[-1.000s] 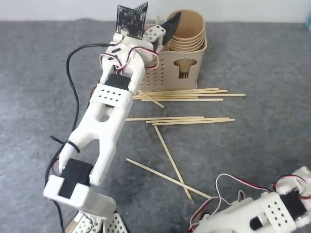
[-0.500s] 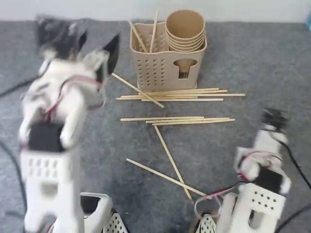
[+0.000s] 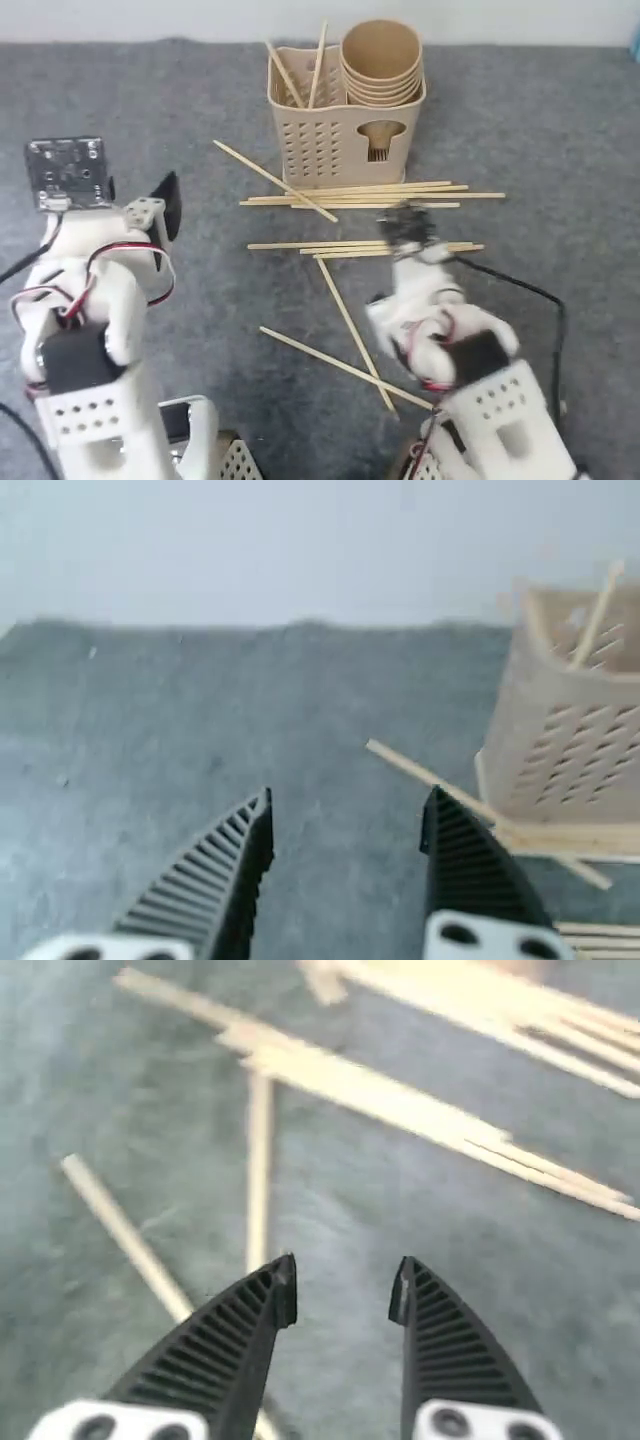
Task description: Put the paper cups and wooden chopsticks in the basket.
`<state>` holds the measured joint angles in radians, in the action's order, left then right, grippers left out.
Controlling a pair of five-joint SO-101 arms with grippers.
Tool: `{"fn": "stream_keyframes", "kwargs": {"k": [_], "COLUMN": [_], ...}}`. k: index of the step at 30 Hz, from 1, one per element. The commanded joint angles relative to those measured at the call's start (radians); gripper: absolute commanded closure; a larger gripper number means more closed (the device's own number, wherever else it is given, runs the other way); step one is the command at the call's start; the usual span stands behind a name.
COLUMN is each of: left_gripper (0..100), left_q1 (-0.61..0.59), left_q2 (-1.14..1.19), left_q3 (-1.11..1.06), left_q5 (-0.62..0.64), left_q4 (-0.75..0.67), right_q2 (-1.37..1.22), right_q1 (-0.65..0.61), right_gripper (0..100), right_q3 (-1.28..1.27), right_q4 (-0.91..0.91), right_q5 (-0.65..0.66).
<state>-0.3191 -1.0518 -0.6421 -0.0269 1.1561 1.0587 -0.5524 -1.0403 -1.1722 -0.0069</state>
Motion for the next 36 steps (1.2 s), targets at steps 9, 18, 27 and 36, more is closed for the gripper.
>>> {"fn": "stream_keyframes", "kwargs": {"k": [9, 18, 27, 36], "left_gripper": [77, 77, 77, 77], "left_q1": [-0.400, -0.519, -0.539, -0.537], "left_q2": [-0.017, -0.015, -0.014, -0.014], "left_q3": [-0.257, -0.404, -0.415, -0.433], "left_q5": [-0.002, -0.005, -0.003, -0.003], "left_q4": [-0.155, -0.318, -0.330, -0.331], "right_q2": [-0.556, -0.736, -0.533, -0.464], "right_q1": [-0.285, -0.340, -0.378, -0.535], "right_gripper": [82.9, 82.9, 82.9, 82.9], "right_q3": [0.121, 0.118, 0.118, 0.026], "right_q4": [0.274, 0.309, 0.209, 0.202], "right_q5": [-0.014, -0.014, -0.020, -0.072]}}
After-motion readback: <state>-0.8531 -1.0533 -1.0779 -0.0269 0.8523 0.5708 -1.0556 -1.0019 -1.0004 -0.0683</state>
